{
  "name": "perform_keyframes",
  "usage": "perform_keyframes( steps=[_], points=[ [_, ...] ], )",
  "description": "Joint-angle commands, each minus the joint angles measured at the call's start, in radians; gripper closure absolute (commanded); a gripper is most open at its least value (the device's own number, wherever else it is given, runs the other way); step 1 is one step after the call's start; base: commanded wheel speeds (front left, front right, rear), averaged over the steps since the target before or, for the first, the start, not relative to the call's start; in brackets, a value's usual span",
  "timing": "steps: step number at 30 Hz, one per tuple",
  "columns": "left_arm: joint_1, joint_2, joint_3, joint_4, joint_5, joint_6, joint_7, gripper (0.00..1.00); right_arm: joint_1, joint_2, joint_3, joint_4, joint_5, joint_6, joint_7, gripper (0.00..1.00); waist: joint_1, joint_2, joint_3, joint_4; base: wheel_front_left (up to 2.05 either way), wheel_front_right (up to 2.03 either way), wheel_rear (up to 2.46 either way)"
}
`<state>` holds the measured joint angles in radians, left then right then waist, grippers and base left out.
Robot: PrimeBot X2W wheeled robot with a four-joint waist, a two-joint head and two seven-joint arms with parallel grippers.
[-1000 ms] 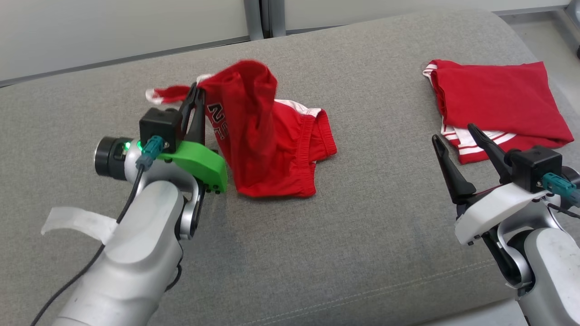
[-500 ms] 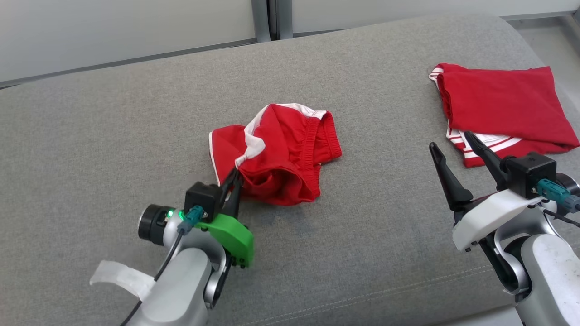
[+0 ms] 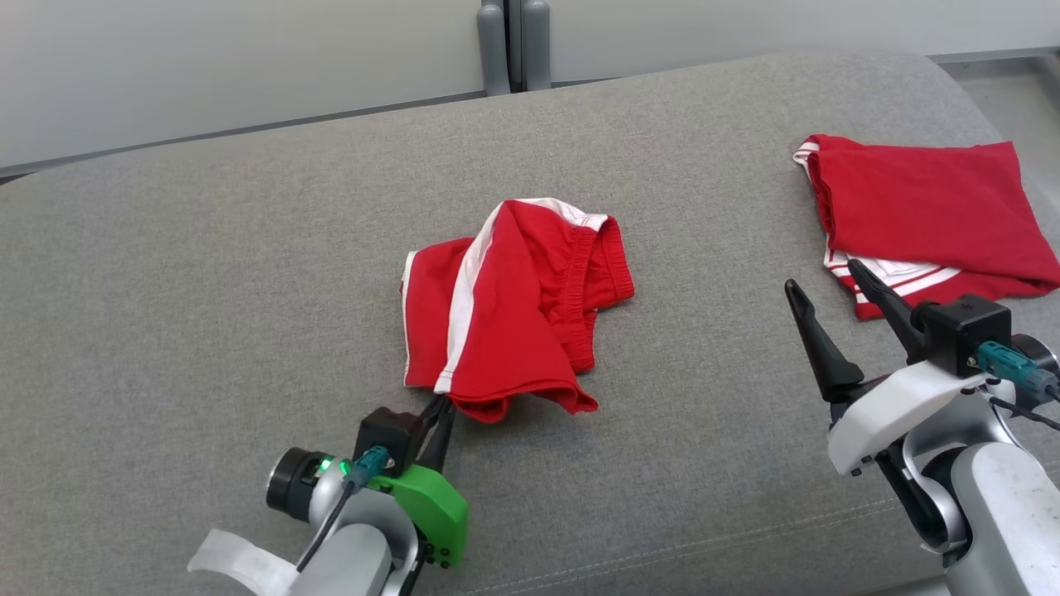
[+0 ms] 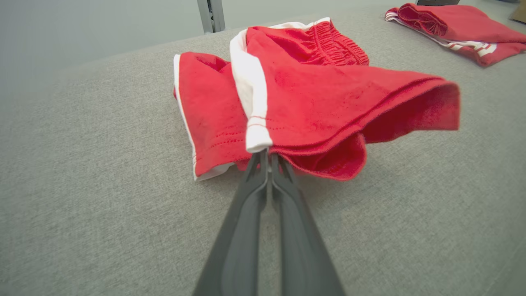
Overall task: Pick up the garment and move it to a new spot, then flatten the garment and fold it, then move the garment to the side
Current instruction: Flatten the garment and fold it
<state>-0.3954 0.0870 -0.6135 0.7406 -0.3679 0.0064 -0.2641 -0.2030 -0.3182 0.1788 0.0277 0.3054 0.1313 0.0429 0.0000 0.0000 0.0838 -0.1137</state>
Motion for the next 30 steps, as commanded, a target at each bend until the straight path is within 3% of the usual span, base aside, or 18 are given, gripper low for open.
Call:
perform_keyframes(
  steps=[1, 20, 30],
  points=[
    [-0.001, 0.019, 0.012, 0.007, 0.005, 0.004, 0.0, 1.0, 0.013, 0.002, 0.001, 0.002, -0.001, -0.001, 0.003, 0.0, 0.0, 0.0, -0.004, 0.001, 0.0, 0.0, 0.0],
    [-0.289, 0.136, 0.171, 0.047, 0.036, 0.029, 0.0, 1.0, -0.028, 0.005, 0.022, 0.008, 0.008, -0.001, -0.009, 0.0, 0.0, 0.0, -0.007, -0.039, 0.0, 0.0, 0.0],
    [-0.223, 0.106, 0.185, 0.036, 0.04, 0.0, 0.0, 1.0, -0.008, 0.014, 0.014, 0.02, 0.007, -0.001, -0.019, 0.0, 0.0, 0.0, 0.003, -0.03, 0.0, 0.0, 0.0]
  ],
)
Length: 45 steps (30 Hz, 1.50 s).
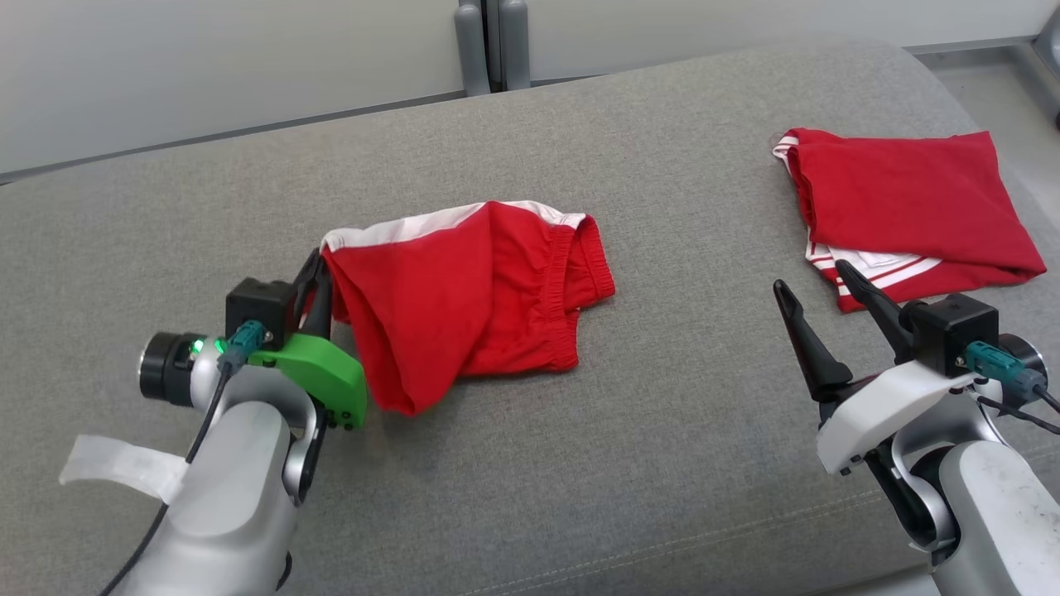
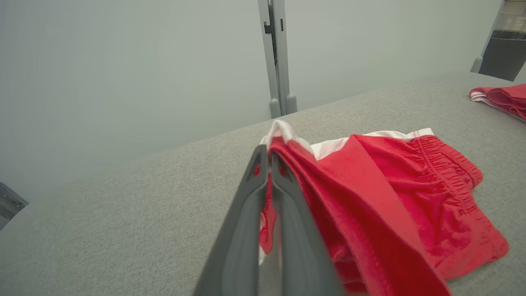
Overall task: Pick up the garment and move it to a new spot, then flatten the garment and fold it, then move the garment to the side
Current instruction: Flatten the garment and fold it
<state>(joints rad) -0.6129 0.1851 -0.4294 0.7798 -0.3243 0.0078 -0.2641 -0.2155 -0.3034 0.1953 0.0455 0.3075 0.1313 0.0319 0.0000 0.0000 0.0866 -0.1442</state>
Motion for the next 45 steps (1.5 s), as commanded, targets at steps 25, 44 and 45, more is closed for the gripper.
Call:
perform_keyframes(
  steps=[25, 44, 45],
  points=[
    [0.136, -0.042, 0.165, -0.055, -0.066, 0.031, 0.0, 0.0, 0.027, 0.002, -0.028, -0.012, -0.004, -0.001, 0.004, 0.0, 0.0, 0.0, -0.015, 0.06, 0.0, 0.0, 0.0],
    [0.229, -0.133, -0.164, 0.019, -0.171, -0.001, 0.048, 0.0, 0.015, 0.001, -0.014, -0.016, 0.007, -0.001, 0.008, 0.0, 0.0, 0.0, 0.011, 0.03, 0.0, 0.0, 0.0],
    [0.226, -0.132, -0.183, 0.028, -0.18, 0.009, 0.052, 0.0, 0.012, 0.0, -0.012, -0.015, 0.007, -0.001, 0.008, 0.0, 0.0, 0.0, 0.012, 0.027, 0.0, 0.0, 0.0]
  ],
)
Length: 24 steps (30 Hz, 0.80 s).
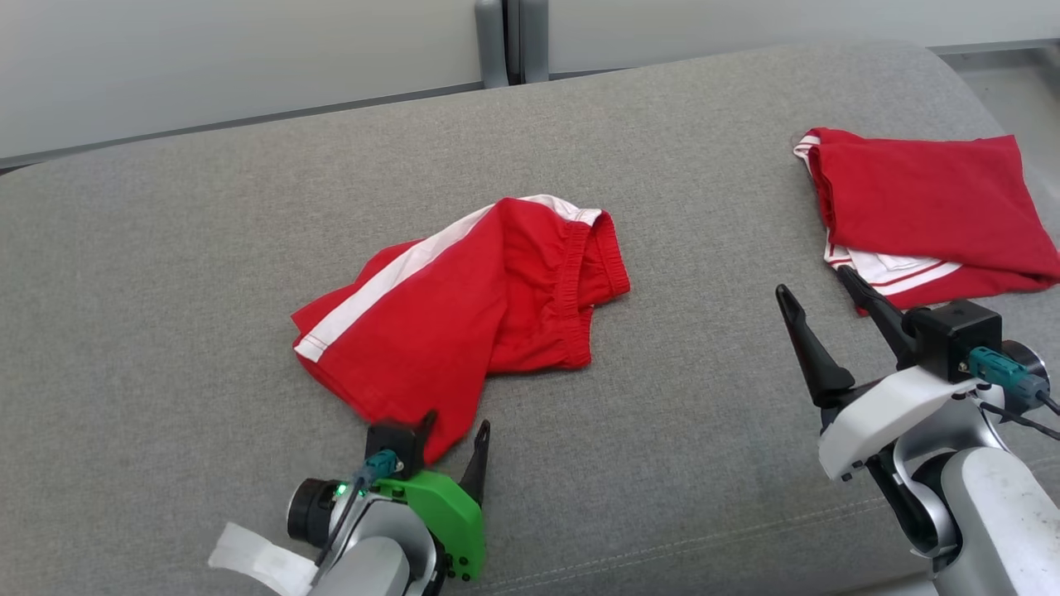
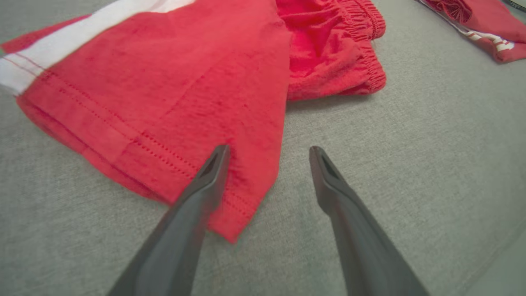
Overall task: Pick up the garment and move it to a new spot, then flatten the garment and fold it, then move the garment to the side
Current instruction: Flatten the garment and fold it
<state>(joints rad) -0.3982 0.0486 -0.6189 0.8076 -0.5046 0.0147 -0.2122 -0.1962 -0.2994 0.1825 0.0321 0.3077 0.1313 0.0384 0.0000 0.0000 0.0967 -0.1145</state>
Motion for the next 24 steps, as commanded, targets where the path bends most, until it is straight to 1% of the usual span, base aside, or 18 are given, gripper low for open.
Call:
perform_keyframes(
  steps=[1, 6, 7, 8, 9, 10, 11, 12, 15, 18, 24],
  points=[
    [0.004, 0.005, -0.012, 0.012, -0.004, 0.013, -0.001, 0.0, -0.01, -0.004, 0.003, -0.001, 0.008, -0.001, 0.001, 0.0, 0.0, 0.0, 0.004, -0.007, 0.0, 0.0, 0.0],
    [-0.037, 0.005, -0.051, 0.09, -0.044, 0.052, -0.011, 0.0, -0.017, -0.008, 0.007, 0.001, 0.005, -0.001, 0.004, 0.0, 0.0, 0.0, 0.01, -0.024, 0.0, 0.0, 0.0],
    [-0.044, 0.005, -0.054, 0.107, -0.048, 0.06, -0.014, 0.04, -0.017, -0.009, 0.006, 0.0, 0.005, -0.001, 0.003, 0.0, 0.0, 0.0, 0.011, -0.027, 0.0, 0.0, 0.0],
    [-0.05, 0.005, -0.056, 0.124, -0.051, 0.065, -0.019, 0.2, -0.018, -0.01, 0.006, -0.001, 0.005, -0.001, 0.003, 0.0, 0.0, 0.0, 0.012, -0.029, 0.0, 0.0, 0.0],
    [-0.055, 0.005, -0.055, 0.138, -0.058, 0.069, -0.024, 0.53, -0.019, -0.011, 0.006, -0.002, 0.005, -0.001, 0.003, 0.0, 0.0, 0.0, 0.012, -0.031, 0.0, 0.0, 0.0],
    [-0.061, 0.005, -0.054, 0.153, -0.06, 0.071, -0.029, 0.67, -0.018, -0.012, 0.005, -0.002, 0.005, -0.001, 0.003, 0.0, 0.0, 0.0, 0.012, -0.033, 0.0, 0.0, 0.0],
    [-0.068, 0.005, -0.054, 0.164, -0.064, 0.073, -0.034, 0.95, -0.017, -0.012, 0.005, -0.003, 0.005, -0.001, 0.003, 0.0, 0.0, 0.0, 0.012, -0.033, 0.0, 0.0, 0.0],
    [-0.073, 0.005, -0.05, 0.174, -0.068, 0.075, -0.037, 1.0, -0.015, -0.013, 0.003, -0.002, 0.004, -0.001, 0.002, 0.0, 0.0, 0.0, 0.011, -0.032, 0.0, 0.0, 0.0],
    [-0.085, 0.006, -0.038, 0.203, -0.069, 0.076, -0.046, 1.0, -0.004, -0.011, -0.004, 0.0, 0.0, -0.001, 0.001, 0.0, 0.0, 0.0, 0.008, -0.025, 0.0, 0.0, 0.0],
    [-0.094, 0.038, -0.018, 0.223, -0.058, 0.081, -0.053, 1.0, 0.005, -0.005, -0.008, 0.005, -0.002, -0.001, -0.001, 0.0, 0.0, 0.0, 0.0, -0.007, 0.0, 0.0, 0.0],
    [-0.081, 0.09, 0.026, 0.195, -0.038, 0.102, -0.053, 1.0, 0.006, 0.001, -0.005, 0.012, -0.001, -0.001, -0.004, 0.0, 0.0, 0.0, -0.013, 0.016, 0.0, 0.0, 0.0]
  ],
)
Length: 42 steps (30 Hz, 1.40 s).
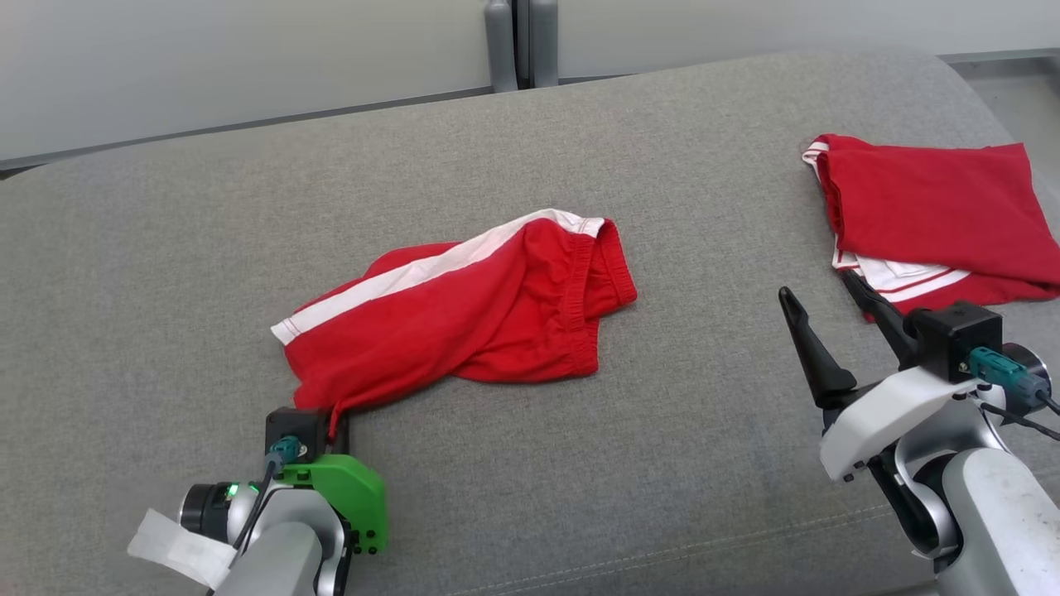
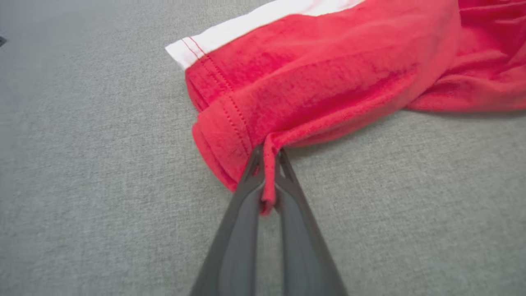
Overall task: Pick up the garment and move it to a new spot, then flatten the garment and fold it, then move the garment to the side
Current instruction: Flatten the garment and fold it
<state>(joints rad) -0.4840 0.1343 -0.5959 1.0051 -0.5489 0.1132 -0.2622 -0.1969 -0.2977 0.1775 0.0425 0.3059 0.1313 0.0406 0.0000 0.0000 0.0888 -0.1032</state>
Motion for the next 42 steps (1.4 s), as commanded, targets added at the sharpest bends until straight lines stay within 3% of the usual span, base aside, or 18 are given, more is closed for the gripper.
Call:
perform_keyframes(
  steps=[1, 2, 3, 11, 18, 28, 35, 42],
  points=[
    [0.013, 0.007, 0.01, -0.004, 0.005, 0.003, -0.003, 0.75, 0.008, 0.0, 0.001, 0.003, 0.001, -0.001, -0.006, 0.0, 0.0, 0.0, -0.008, 0.007, 0.0, 0.0, 0.0],
    [0.02, 0.008, 0.014, -0.004, 0.003, 0.0, -0.003, 0.27, 0.009, 0.001, 0.003, 0.005, 0.001, -0.001, -0.006, 0.0, 0.0, 0.0, -0.01, 0.009, 0.0, 0.0, 0.0],
    [0.026, 0.007, 0.019, -0.004, 0.003, -0.004, -0.003, 0.0, 0.01, 0.0, 0.005, 0.007, 0.002, -0.001, -0.005, 0.0, 0.0, 0.0, -0.013, 0.011, 0.0, 0.0, 0.0],
    [0.079, -0.008, 0.042, -0.026, -0.006, -0.043, -0.003, 0.0, 0.023, -0.009, 0.006, 0.014, 0.009, -0.001, -0.001, 0.0, 0.0, 0.0, -0.039, 0.017, 0.0, 0.0, 0.0],
    [0.146, 0.005, 0.071, -0.145, 0.018, -0.044, -0.003, 0.0, 0.038, -0.01, -0.01, 0.007, 0.003, -0.001, -0.005, 0.0, 0.0, 0.0, -0.057, 0.023, 0.0, 0.0, 0.0],
    [0.302, 0.048, 0.177, -0.483, 0.04, 0.026, -0.002, 0.0, 0.08, 0.019, -0.058, -0.009, -0.029, -0.001, -0.032, 0.0, 0.0, 0.0, -0.101, 0.049, 0.0, 0.0, 0.0],
    [0.394, 0.07, 0.22, -0.693, 0.031, 0.086, 0.005, 0.0, 0.12, 0.079, -0.102, -0.035, -0.077, -0.001, -0.057, 0.0, 0.0, 0.0, -0.132, 0.066, 0.0, 0.0, 0.0],
    [0.484, 0.132, 0.247, -0.835, 0.022, 0.138, 0.074, 0.0, 0.162, 0.161, -0.146, -0.059, -0.13, -0.001, -0.061, 0.0, 0.0, 0.0, -0.159, 0.07, 0.0, 0.0, 0.0]
  ],
)
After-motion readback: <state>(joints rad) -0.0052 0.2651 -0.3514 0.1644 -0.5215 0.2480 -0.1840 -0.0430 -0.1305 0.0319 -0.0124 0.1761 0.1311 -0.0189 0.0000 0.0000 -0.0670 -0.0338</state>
